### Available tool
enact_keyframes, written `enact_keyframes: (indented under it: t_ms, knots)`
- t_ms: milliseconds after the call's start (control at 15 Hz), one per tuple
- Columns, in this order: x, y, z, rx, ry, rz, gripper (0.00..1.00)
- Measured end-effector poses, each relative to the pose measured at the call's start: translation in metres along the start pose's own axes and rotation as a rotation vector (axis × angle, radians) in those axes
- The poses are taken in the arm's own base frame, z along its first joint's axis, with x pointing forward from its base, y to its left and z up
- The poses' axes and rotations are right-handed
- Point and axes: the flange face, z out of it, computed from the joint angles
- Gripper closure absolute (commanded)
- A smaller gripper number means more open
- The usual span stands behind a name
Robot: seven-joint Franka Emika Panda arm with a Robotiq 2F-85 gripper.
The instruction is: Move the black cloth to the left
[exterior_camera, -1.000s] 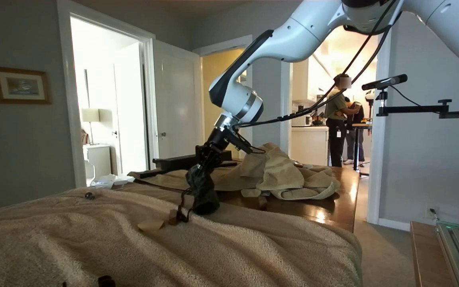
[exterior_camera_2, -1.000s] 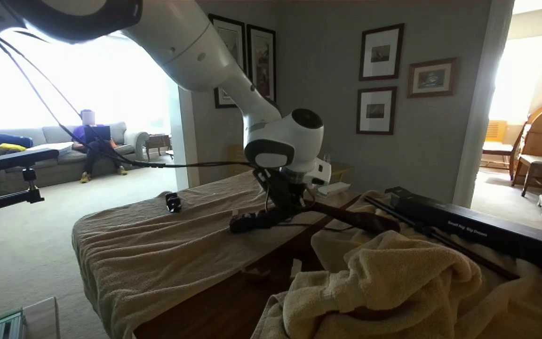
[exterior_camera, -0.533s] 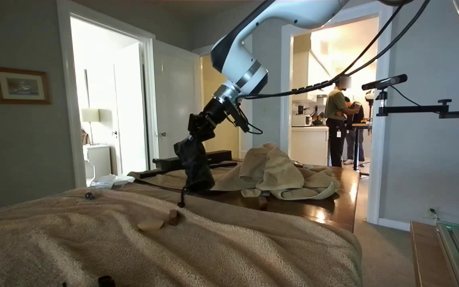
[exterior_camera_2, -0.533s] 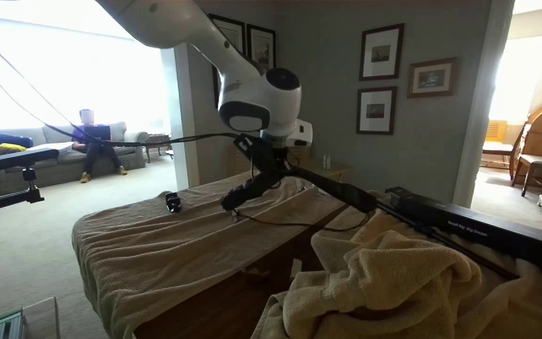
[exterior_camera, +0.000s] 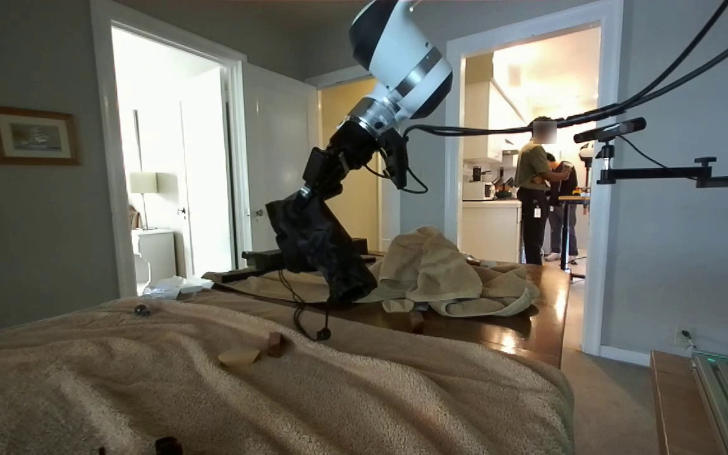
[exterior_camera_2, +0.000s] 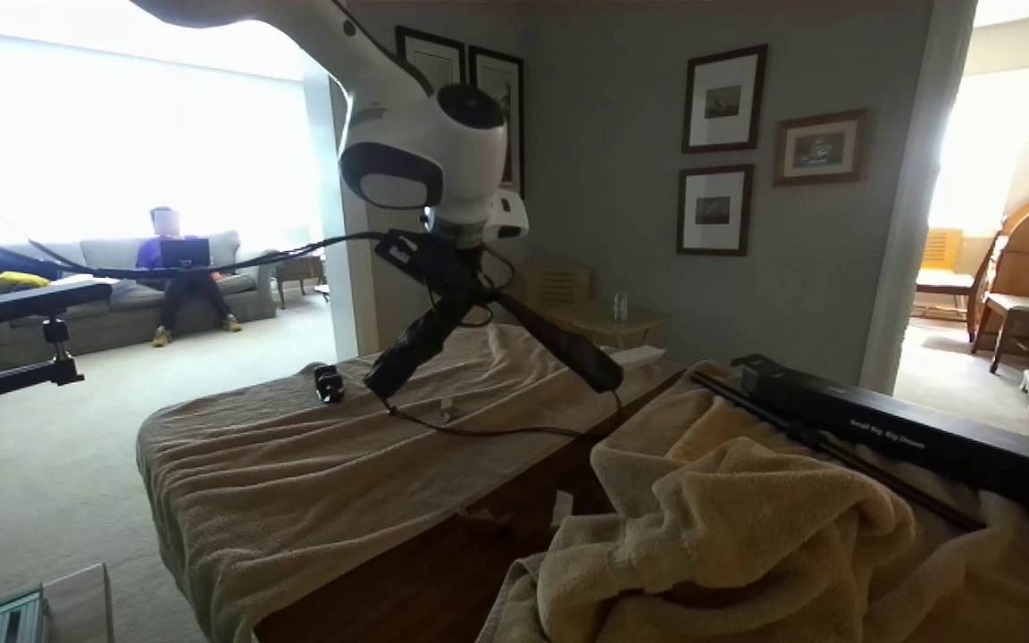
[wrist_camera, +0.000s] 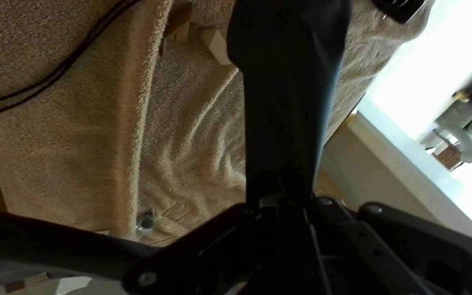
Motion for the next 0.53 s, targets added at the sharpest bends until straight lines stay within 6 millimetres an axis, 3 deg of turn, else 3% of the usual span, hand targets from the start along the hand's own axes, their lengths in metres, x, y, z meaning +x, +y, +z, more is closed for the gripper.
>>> enact_keyframes:
  t_ms: [200, 533]
  knots:
    - [-0.008, -0.037, 0.009, 0.031, -0.064, -0.135, 1.0]
    - [-0.018, -0.095, 0.046, 0.047, -0.205, -0.364, 1.0]
